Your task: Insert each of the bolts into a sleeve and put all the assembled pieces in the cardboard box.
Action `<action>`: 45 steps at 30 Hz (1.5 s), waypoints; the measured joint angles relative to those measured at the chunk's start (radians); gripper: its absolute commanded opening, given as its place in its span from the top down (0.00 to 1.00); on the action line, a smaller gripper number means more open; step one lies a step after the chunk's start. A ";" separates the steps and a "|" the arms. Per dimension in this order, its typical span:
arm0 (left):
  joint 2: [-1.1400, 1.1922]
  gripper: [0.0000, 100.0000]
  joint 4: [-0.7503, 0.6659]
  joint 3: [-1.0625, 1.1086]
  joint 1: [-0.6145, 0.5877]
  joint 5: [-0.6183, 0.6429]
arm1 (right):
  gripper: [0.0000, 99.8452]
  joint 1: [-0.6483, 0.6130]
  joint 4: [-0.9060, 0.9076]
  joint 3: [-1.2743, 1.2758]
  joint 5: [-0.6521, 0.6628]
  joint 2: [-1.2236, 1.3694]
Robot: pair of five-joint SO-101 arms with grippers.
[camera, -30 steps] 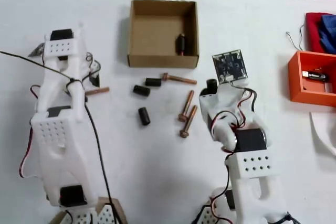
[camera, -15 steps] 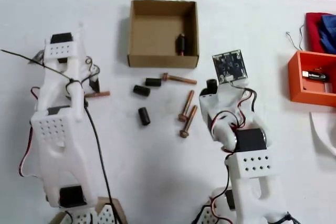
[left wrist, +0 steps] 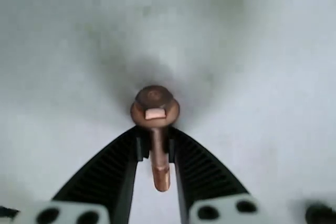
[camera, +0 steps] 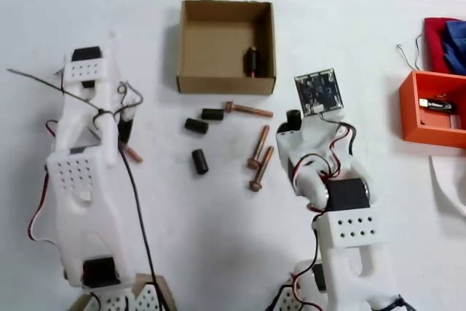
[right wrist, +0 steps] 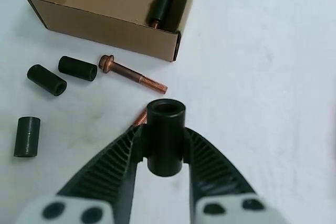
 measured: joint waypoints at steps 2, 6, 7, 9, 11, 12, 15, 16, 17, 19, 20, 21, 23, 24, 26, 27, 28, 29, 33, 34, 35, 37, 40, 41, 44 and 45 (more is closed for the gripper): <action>0.003 0.97 0.008 -0.051 0.006 -0.181 | 0.98 0.000 0.000 0.000 0.000 0.000; 0.003 0.97 0.014 -0.150 0.044 -0.572 | 0.98 0.000 0.000 0.000 0.000 0.000; 0.003 0.97 0.015 -0.166 0.057 -0.643 | 0.98 0.000 0.000 0.000 0.000 0.000; 0.003 0.97 0.018 -0.195 0.078 -0.738 | 0.98 0.000 0.000 0.000 0.000 0.000; 0.009 0.95 0.020 -0.224 0.094 -0.766 | 0.98 0.000 0.000 0.000 0.000 0.000; 0.014 0.92 0.020 -0.235 0.100 -0.766 | 0.98 0.000 0.000 0.000 0.000 0.000; 0.020 0.85 0.003 -0.235 0.114 -0.763 | 0.98 0.000 0.000 0.000 0.000 0.000; 0.020 0.84 -0.005 -0.235 0.115 -0.761 | 0.98 0.000 0.000 0.000 0.000 0.000; 0.018 0.84 -0.021 -0.235 0.118 -0.760 | 0.98 0.000 0.000 0.000 0.000 0.000; 0.018 0.84 -0.052 -0.235 0.121 -0.760 | 0.98 0.000 0.000 0.000 0.000 0.000; 0.018 0.84 -0.066 -0.235 0.121 -0.760 | 0.98 0.000 0.000 0.000 0.000 0.000; 0.018 0.84 -0.077 -0.235 0.121 -0.760 | 0.98 0.000 0.000 0.000 0.000 0.000; 0.018 0.84 -0.097 -0.235 0.120 -0.760 | 0.98 0.000 0.000 0.000 0.000 0.000; 0.018 0.84 -0.103 -0.235 0.120 -0.761 | 0.98 0.000 0.000 0.000 0.000 0.000; 0.018 0.84 -0.107 -0.235 0.120 -0.761 | 0.98 0.000 0.000 0.000 0.000 0.000; 0.018 0.84 -0.109 -0.235 0.120 -0.761 | 0.98 0.000 0.000 0.000 0.000 0.000; 0.018 0.84 -0.109 -0.235 0.120 -0.761 | 0.98 0.000 0.000 0.000 0.000 0.000; 0.018 0.84 -0.109 -0.235 0.120 -0.761 | 0.98 0.000 0.000 0.000 0.000 0.000; 0.018 0.84 -0.110 -0.235 0.124 -0.763 | 0.98 0.000 0.000 0.000 0.000 0.000; 0.018 0.84 -0.114 -0.235 0.130 -0.772 | 0.98 0.000 0.000 0.000 0.000 0.000; 0.018 0.84 -0.120 -0.235 0.137 -0.795 | 0.98 0.000 0.000 0.000 0.000 0.000; 0.018 0.84 -0.133 -0.235 0.153 -0.819 | 0.98 0.000 0.000 0.000 0.000 0.000; 0.018 0.84 -0.157 -0.235 0.170 -0.830 | 0.98 0.000 0.000 0.000 0.000 0.000; 0.018 0.84 -0.158 -0.235 0.172 -0.830 | 0.98 0.000 0.000 0.000 0.000 0.000; 0.032 0.84 -0.158 -0.235 0.172 -0.830 | 0.98 0.000 0.000 0.000 0.000 0.000; 0.043 0.84 -0.157 -0.235 0.172 -0.830 | 0.98 0.000 0.000 0.000 0.000 0.000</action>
